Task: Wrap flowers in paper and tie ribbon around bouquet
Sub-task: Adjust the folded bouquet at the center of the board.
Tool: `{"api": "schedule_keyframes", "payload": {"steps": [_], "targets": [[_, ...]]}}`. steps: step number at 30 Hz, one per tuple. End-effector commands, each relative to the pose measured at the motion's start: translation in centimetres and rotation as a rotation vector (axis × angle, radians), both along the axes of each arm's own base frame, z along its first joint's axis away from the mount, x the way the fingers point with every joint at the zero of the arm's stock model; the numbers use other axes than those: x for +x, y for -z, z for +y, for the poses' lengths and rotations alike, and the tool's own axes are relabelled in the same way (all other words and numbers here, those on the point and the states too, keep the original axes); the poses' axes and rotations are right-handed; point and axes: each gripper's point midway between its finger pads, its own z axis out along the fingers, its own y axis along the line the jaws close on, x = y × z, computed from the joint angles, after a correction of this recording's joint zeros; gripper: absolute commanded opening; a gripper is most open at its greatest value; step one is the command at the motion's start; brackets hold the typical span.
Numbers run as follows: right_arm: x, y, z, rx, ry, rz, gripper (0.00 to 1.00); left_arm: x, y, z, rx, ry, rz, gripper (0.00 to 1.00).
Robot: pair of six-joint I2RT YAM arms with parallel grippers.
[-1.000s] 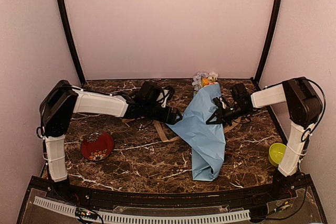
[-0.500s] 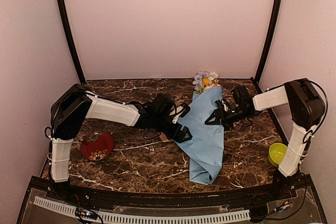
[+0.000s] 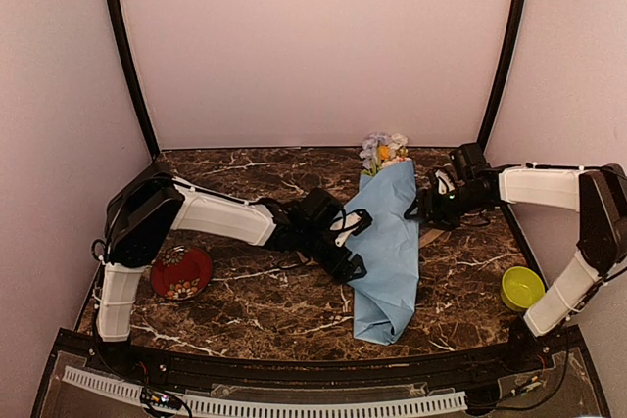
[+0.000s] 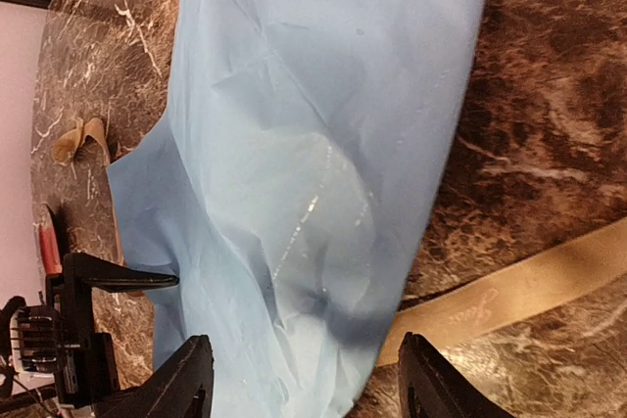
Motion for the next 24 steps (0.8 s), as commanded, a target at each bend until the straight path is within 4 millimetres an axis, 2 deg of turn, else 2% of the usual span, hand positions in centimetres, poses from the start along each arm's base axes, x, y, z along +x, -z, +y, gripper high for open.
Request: {"api": "schedule_keyframes", "payload": {"steps": [1, 4, 8, 13, 15, 18, 20, 24], "targets": [[-0.3, -2.6, -0.6, -0.107, 0.02, -0.094, 0.63, -0.4, -0.9, -0.9, 0.026, 0.048, -0.068, 0.87], [-1.7, -4.1, 1.9, -0.109, -0.05, -0.152, 0.62, -0.5, -0.6, -0.8, 0.037, 0.048, -0.075, 0.87], [-4.4, -4.0, 6.2, -0.028, -0.182, -0.143, 0.61, -0.6, 0.1, -0.4, 0.053, 0.04, -0.062, 0.88], [-4.7, -3.3, 7.8, 0.047, -0.203, -0.12, 0.54, -0.9, 0.0, -0.4, 0.043, 0.036, -0.041, 0.88], [-5.0, -2.6, 9.0, 0.117, -0.222, -0.093, 0.49, -1.0, -0.2, -0.5, 0.034, 0.036, -0.033, 0.88], [-5.4, 0.2, 9.3, 0.106, -0.227, -0.03, 0.39, -1.0, -1.1, -0.6, 0.009, 0.036, -0.037, 0.88], [-5.7, 2.5, 9.1, 0.079, -0.225, 0.019, 0.36, -0.8, -2.3, -0.6, -0.023, 0.036, -0.05, 0.88], [-5.9, 5.2, 7.9, -0.006, -0.212, 0.068, 0.34, -0.1, -5.6, 0.1, -0.097, 0.02, -0.07, 0.89]]}}
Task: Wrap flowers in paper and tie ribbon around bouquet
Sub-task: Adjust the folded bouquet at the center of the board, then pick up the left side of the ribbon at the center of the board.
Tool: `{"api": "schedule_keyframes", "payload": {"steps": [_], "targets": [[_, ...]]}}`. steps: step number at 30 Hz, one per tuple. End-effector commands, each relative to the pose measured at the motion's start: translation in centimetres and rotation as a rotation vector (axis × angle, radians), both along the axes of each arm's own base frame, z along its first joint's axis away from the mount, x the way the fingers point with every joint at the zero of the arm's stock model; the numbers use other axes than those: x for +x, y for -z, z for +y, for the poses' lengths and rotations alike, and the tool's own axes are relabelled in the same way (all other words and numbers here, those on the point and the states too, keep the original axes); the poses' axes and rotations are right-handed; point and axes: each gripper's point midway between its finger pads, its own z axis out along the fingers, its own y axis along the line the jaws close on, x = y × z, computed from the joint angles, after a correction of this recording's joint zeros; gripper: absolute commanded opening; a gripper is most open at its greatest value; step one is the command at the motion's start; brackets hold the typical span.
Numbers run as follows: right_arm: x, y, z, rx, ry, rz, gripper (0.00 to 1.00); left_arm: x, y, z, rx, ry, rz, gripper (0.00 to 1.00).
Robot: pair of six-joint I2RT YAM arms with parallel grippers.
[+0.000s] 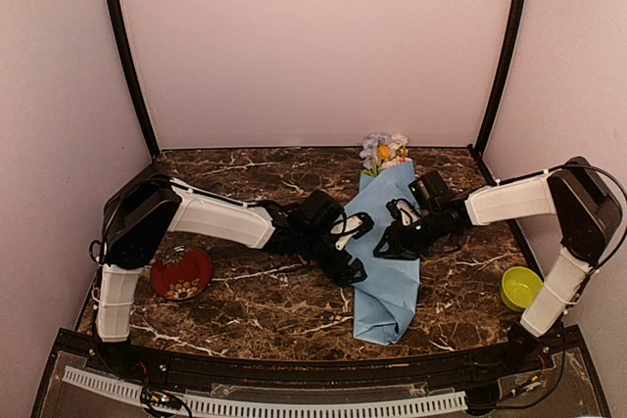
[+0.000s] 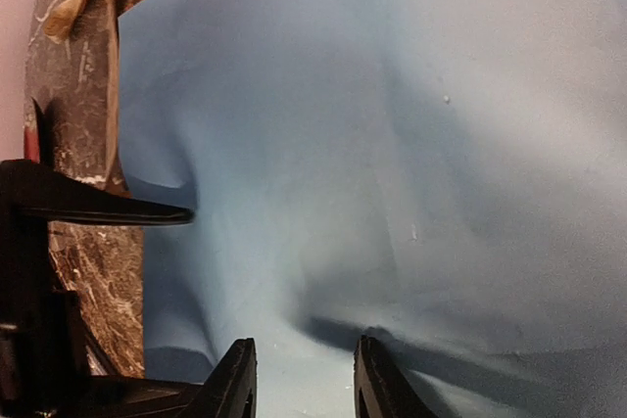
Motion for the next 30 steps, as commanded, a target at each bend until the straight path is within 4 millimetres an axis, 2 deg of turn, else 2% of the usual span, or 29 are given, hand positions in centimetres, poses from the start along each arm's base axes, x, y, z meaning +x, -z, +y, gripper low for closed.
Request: {"api": "schedule_keyframes", "payload": {"steps": [1, 2, 3, 5, 8, 11, 13, 15, 16, 19, 24, 26, 27, 28, 30], "targets": [[0.0, 2.0, -0.4, -0.045, -0.001, 0.015, 0.34, 0.9, -6.7, 0.8, -0.14, -0.016, -0.031, 0.89], [-0.2, 2.4, -0.4, -0.051, -0.003, 0.025, 0.33, 1.3, -7.1, 1.4, -0.156, -0.03, -0.021, 0.89], [-0.3, 2.9, -0.5, -0.056, -0.005, 0.036, 0.33, 1.8, -8.4, 2.1, -0.184, -0.049, -0.019, 0.89], [-0.5, 3.5, -0.7, -0.073, -0.003, 0.05, 0.32, 3.9, -9.7, 4.6, -0.222, -0.13, -0.004, 0.89], [-0.6, 3.8, -0.9, -0.088, -0.001, 0.055, 0.32, 7.8, -10.7, 10.0, -0.239, -0.323, 0.017, 0.88], [-0.5, 3.8, -1.0, -0.094, 0.001, 0.053, 0.32, 11.9, -9.0, 18.0, -0.124, -0.608, 0.009, 0.88], [-0.5, 3.7, -1.0, -0.097, 0.003, 0.051, 0.32, 13.8, -7.0, 23.4, -0.016, -0.778, 0.011, 0.88], [-0.5, 3.8, -1.0, -0.099, 0.002, 0.052, 0.32, 14.4, -4.8, 27.0, 0.095, -0.861, 0.03, 0.89], [-0.5, 3.8, -1.0, -0.099, 0.002, 0.053, 0.32, 14.5, -3.7, 28.1, 0.139, -0.88, 0.043, 0.89], [-0.5, 3.7, -1.1, -0.101, 0.002, 0.05, 0.32, 14.3, -1.1, 28.9, 0.225, -0.864, 0.086, 0.9], [-0.6, 3.6, -1.3, -0.11, 0.006, 0.048, 0.33, 13.2, 0.9, 28.0, 0.231, -0.819, 0.174, 0.9], [-0.6, 3.5, -1.4, -0.112, 0.008, 0.046, 0.33, 12.8, 1.8, 28.2, 0.254, -0.819, 0.194, 0.84], [-0.7, 3.5, -1.4, -0.113, 0.008, 0.045, 0.33, 12.5, 2.2, 28.2, 0.264, -0.811, 0.205, 0.75], [-0.7, 3.4, -1.4, -0.112, 0.009, 0.042, 0.33, 12.4, 2.4, 28.1, 0.264, -0.799, 0.218, 0.57], [-0.7, 3.4, -1.4, -0.11, 0.008, 0.04, 0.33, 12.3, 2.3, 27.4, 0.239, -0.771, 0.226, 0.14]]}}
